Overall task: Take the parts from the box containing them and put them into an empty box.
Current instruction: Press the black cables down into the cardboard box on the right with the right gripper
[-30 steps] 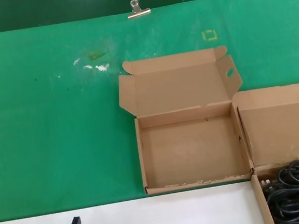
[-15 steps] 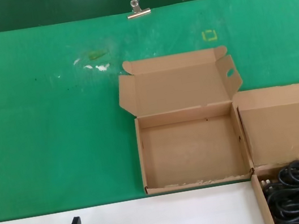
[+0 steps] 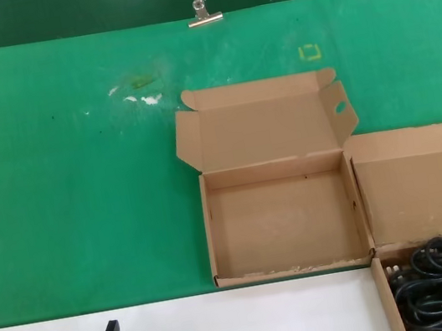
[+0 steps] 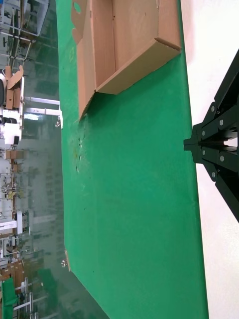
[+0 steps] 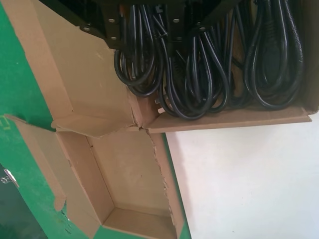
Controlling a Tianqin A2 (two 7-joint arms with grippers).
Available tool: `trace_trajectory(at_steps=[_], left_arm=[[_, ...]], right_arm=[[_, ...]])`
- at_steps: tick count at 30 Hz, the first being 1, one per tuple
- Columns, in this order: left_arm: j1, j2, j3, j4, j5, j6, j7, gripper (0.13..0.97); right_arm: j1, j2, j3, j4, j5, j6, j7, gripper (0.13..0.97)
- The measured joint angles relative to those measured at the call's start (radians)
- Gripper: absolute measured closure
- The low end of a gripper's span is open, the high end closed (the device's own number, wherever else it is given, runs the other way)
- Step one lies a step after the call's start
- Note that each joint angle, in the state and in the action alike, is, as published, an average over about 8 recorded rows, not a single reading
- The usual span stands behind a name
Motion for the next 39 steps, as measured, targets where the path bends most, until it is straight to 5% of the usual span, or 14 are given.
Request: trace_trajectory(at_steps=[15,39], left_arm=[[0.0,0.0,0.0,0.0,0.0,0.0,0.0,0.948],[0.0,0.0,0.0,0.0,0.001,0.0,-0.001,0.948]], right_arm=[[-0.005,-0.002,0.01,0.003,0.016,-0.005,-0.02,0.92],[-0.051,0.055,0.06,0.1,0.055,0.0,-0.025,0.943]])
